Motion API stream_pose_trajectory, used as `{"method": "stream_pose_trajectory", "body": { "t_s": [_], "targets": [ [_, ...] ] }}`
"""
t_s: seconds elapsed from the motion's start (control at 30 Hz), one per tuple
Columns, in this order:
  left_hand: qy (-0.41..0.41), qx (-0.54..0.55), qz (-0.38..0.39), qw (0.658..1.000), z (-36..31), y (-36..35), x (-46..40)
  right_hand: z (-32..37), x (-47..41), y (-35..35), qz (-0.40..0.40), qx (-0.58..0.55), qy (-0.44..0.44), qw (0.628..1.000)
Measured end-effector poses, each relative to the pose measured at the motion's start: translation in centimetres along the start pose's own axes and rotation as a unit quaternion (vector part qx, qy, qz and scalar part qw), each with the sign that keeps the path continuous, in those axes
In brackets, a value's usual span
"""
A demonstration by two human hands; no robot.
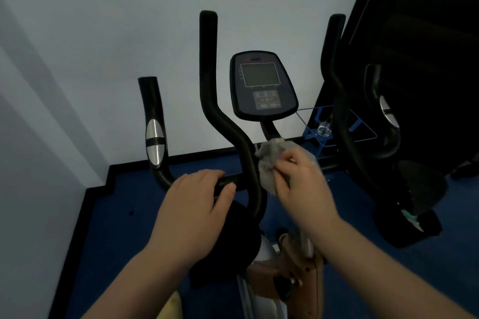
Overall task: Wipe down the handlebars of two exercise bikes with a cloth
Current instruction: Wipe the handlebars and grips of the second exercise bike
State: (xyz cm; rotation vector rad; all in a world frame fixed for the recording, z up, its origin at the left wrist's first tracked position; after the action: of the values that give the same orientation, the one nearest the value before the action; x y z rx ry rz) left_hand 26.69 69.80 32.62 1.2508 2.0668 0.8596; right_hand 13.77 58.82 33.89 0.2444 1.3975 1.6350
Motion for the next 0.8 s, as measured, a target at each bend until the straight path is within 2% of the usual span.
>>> {"method": "stream_pose_trajectory", "body": {
  "t_s": [0.07, 0.2, 0.37, 0.47, 0.6, 0.8],
  "targets": [
    [0.0, 0.004, 0.001, 1.0, -0.1, -0.1, 0.0, -0.4, -1.2, 0.5, 0.031, 0.118, 0.051, 0.991],
    [0.001, 0.012, -0.005, 1.0, 0.0, 0.1, -0.1, 0.2, -3.1, -0.5, 0.059, 0.155, 0.01, 0.986],
    [0.001, 0.006, -0.004, 1.0, 0.1, 0.1, -0.1, 1.1, 0.2, -0.5, 0.023, 0.091, 0.006, 0.996],
    [0.001, -0.002, -0.002, 1.0, 0.0, 0.1, -0.2, -0.2, -0.5, -0.1, 0.048, 0.129, 0.037, 0.99],
    [0.007, 0.003, -0.003, 1.0, 0.1, 0.1, -0.3, -0.5, -3.0, -0.8, 0.055, 0.141, 0.009, 0.988],
    [0.01, 0.012, -0.003, 1.0, 0.1, 0.2, -0.2, 0.1, 1.3, -0.2, 0.051, 0.067, 0.02, 0.996]
  ]
}}
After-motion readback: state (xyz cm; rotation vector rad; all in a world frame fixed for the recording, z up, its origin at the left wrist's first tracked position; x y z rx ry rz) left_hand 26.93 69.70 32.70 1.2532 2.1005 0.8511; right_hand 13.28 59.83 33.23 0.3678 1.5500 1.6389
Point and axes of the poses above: each hand's wrist, its own x-axis away from the middle knuckle, its own y-axis out of the back of the hand, z = x × y, the point moved 10 cm from there along -x, towards the middle knuckle, and after that the axes turned 7 degrees about x, right-handed, at the moved point
